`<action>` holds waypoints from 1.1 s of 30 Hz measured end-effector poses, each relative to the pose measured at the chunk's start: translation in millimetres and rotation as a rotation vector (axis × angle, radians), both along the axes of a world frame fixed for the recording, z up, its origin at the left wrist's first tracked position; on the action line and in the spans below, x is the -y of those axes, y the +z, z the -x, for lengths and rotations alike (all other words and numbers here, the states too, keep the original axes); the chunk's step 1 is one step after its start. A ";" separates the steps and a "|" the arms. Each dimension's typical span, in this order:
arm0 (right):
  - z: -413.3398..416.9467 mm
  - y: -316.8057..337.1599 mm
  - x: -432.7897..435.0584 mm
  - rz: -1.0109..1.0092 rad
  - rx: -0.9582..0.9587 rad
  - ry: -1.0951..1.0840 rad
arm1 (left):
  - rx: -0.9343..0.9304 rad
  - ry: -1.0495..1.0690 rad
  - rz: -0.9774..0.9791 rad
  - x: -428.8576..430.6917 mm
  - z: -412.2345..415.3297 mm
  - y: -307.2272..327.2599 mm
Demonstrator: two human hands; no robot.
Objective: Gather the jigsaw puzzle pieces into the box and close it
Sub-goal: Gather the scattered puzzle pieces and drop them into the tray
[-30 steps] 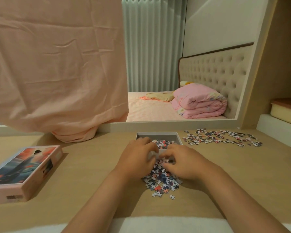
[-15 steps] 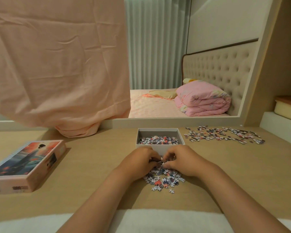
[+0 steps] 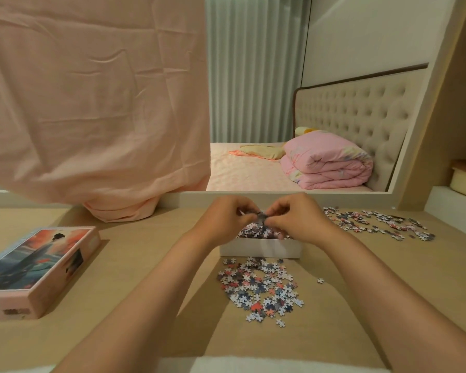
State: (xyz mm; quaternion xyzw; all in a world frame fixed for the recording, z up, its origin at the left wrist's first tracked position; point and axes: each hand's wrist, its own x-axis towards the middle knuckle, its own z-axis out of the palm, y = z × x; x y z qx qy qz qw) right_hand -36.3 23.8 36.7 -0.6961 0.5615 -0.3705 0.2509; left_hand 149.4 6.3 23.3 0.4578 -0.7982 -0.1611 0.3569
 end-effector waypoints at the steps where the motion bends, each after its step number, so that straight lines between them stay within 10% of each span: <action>1: -1.1 -0.3 5.8 0.047 -0.023 -0.041 | -0.004 0.011 -0.008 6.0 1.9 1.1; 12: 14.6 -38.0 11.0 0.218 -0.523 0.073 | 0.313 0.160 0.058 29.9 -14.3 -38.8; 19: -8.1 -38.8 9.5 -0.009 -0.843 0.197 | 0.240 0.099 -0.121 30.8 -16.7 -61.8; 33: 3.2 -36.6 1.9 0.004 -0.891 0.123 | 0.594 0.035 0.113 19.3 -13.8 -50.4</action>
